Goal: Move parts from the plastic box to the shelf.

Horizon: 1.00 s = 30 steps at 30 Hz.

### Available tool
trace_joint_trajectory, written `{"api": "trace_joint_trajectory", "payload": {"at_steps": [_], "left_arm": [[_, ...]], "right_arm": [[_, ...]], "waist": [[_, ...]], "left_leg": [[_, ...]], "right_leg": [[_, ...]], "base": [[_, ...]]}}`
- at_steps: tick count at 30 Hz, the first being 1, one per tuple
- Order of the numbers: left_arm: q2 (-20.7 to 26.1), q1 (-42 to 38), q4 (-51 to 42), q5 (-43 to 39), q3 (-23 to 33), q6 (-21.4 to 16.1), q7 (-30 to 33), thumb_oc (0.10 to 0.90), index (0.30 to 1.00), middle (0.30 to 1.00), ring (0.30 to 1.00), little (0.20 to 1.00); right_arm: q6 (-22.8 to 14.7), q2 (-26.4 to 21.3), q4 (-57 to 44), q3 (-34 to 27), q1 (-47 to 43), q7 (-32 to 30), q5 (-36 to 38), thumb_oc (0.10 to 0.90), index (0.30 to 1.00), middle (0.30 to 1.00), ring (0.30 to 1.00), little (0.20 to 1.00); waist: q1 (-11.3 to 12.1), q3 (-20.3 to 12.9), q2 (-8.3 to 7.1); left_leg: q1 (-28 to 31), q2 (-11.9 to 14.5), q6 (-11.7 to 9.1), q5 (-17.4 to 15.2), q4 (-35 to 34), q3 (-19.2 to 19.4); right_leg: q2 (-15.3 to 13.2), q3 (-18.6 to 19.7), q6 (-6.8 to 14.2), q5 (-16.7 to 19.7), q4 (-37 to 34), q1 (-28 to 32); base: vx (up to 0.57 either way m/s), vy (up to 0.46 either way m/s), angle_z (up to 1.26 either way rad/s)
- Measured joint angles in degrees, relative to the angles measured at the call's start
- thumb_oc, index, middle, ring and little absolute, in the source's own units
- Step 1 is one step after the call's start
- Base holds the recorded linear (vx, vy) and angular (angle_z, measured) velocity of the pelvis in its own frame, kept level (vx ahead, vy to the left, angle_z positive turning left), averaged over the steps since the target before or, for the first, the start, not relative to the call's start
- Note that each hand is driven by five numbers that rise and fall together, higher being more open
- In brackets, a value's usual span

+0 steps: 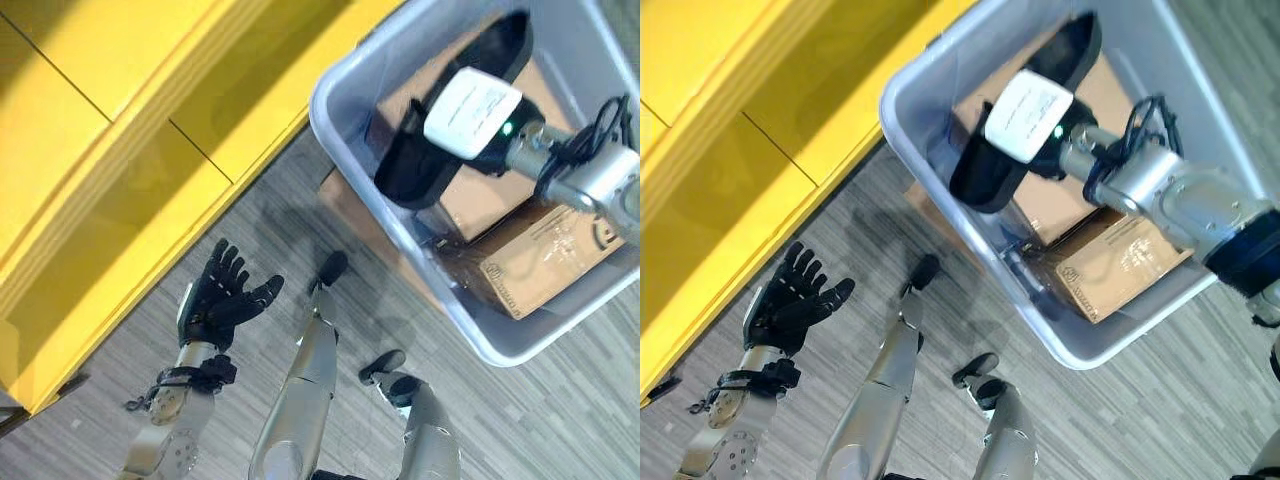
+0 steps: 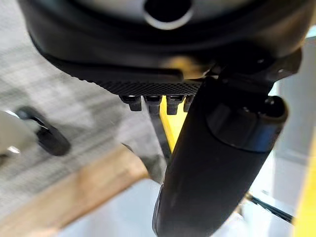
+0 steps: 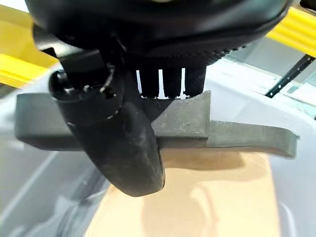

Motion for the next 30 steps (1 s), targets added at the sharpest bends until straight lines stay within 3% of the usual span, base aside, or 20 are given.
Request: {"api": "trace_joint_trajectory", "payload": {"at_steps": [4,7,9,10,15,18,19,23,25,28,30], "left_arm": [[0.31,-1.57,0.11,4.32,1.37,1.45,-1.29,0.9,1.0,1.0,1.0,1.0],[1.89,-2.62,1.15,12.2,2.47,2.66,-1.34,0.9,1.0,1.0,1.0,1.0],[3.31,-4.06,2.79,27.72,5.47,3.6,-0.98,0.9,1.0,1.0,1.0,1.0],[4.59,-4.54,2.94,32.12,5.75,3.66,-0.33,0.9,1.0,1.0,1.0,1.0],[6.79,-4.75,2.51,48.29,9.43,3.11,0.3,0.9,1.0,1.0,1.0,1.0],[10.79,-4.29,2.68,59.28,10.39,2.45,2.82,0.9,1.0,1.0,1.0,1.0],[11.28,-4.65,2.14,63.37,10.46,1.41,3.66,0.9,1.0,1.0,1.0,1.0],[11.71,-4.83,0.45,71.79,9.4,-1.43,5.43,0.9,1.0,1.0,1.0,1.0],[11.65,-5.06,-0.3,73.04,8.93,-2.1,6.44,0.9,1.0,1.0,1.0,1.0],[13.64,-6.74,-0.84,78.3,8.35,-2.11,8.48,0.9,1.0,1.0,1.0,1.0],[13.81,-8.14,-1.72,80.22,8.41,-2.5,10.12,0.9,1.0,1.0,1.0,1.0]], "right_arm": [[-1.23,-3.14,-5.79,-9.96,9.38,0.65,3.25,0.4,0.3,0.3,0.3,0.3],[-1.78,-3.88,-7.82,-17.28,15.54,0.64,6.16,0.4,0.3,0.3,0.3,0.3],[-3.09,-3.41,-11.82,-29.63,24.43,1.6,11.55,0.4,0.3,0.3,0.3,0.3],[-3.21,-3.06,-12.09,-30.75,25.11,1.4,12.84,0.4,0.3,0.3,0.3,0.3],[-5.0,-2.98,-14.83,-35.38,25.06,3.23,18.45,0.4,0.3,0.3,0.3,0.3],[-5.96,0.89,-14.74,-36.39,24.98,3.24,24.17,0.4,0.3,0.3,0.3,0.3],[-6.41,3.48,-14.15,-37.86,25.34,3.34,26.49,0.4,0.3,0.3,0.3,0.3],[-7.36,8.59,-12.09,-38.31,24.9,3.11,31.15,0.4,0.3,0.3,0.3,0.3],[-7.41,9.46,-11.08,-38.31,24.86,3.01,32.34,0.4,0.3,0.3,0.3,0.3],[-6.91,16.12,-6.28,-38.31,24.46,2.94,35.54,0.4,0.3,0.3,0.3,0.3],[-6.25,16.61,-5.24,-38.3,24.46,2.9,37.49,0.4,0.3,0.3,0.3,0.3]], "waist": [[-0.15,-0.04,-0.06],[-0.2,-0.9,-0.49],[-0.71,-3.92,-1.64],[-1.66,-6.15,-2.27],[-2.64,-8.9,-4.51],[-4.27,-14.66,-7.11],[-5.29,-16.0,-7.34],[-7.29,-19.64,-6.82],[-7.96,-20.37,-6.51],[-8.96,-21.39,-5.83],[-9.78,-21.77,-4.97]], "left_leg": [[6.33,1.85,0.08,-0.45,-2.27,1.33],[10.86,2.58,0.07,-0.55,-4.11,1.98],[14.95,3.82,0.69,-0.78,-5.87,4.4],[15.1,4.12,0.69,-0.96,-6.55,4.71],[21.53,4.74,0.97,-0.88,-9.47,8.92],[25.05,5.55,0.97,-0.89,-12.36,12.27],[26.85,5.94,0.95,-0.9,-13.38,13.32],[29.74,6.69,0.96,-0.91,-14.73,15.71],[30.4,7.05,0.96,-0.89,-15.05,16.32],[32.79,7.73,1.02,-1.25,-15.26,18.69],[33.22,7.87,0.83,-1.48,-15.76,18.86]], "right_leg": [[2.61,0.07,0.19,2.94,-6.88,7.31],[4.52,-0.04,0.46,4.71,-11.78,12.36],[6.71,0.57,0.79,8.08,-19.03,18.0],[6.85,0.58,0.83,9.03,-20.9,18.33],[7.23,1.56,1.0,12.66,-27.56,24.24],[8.04,4.7,1.28,14.96,-32.27,26.26],[7.81,5.49,1.02,15.54,-33.11,27.41],[7.95,8.14,0.85,15.85,-33.37,28.18],[7.75,8.89,0.75,15.93,-33.37,28.24],[7.68,11.47,0.56,16.26,-33.37,28.99],[7.74,11.75,0.5,16.38,-33.41,28.99]], "base": [[0.06,-0.024,-0.19],[0.07,-0.025,-0.13],[0.07,-0.013,-0.26],[0.04,-0.006,-0.3],[-0.02,0.034,-0.3],[0.01,0.026,-0.59],[0.01,0.046,-0.39],[0.0,0.02,-0.31],[0.03,0.017,-0.27],[0.01,0.005,-0.39],[0.0,0.01,-0.16]]}}
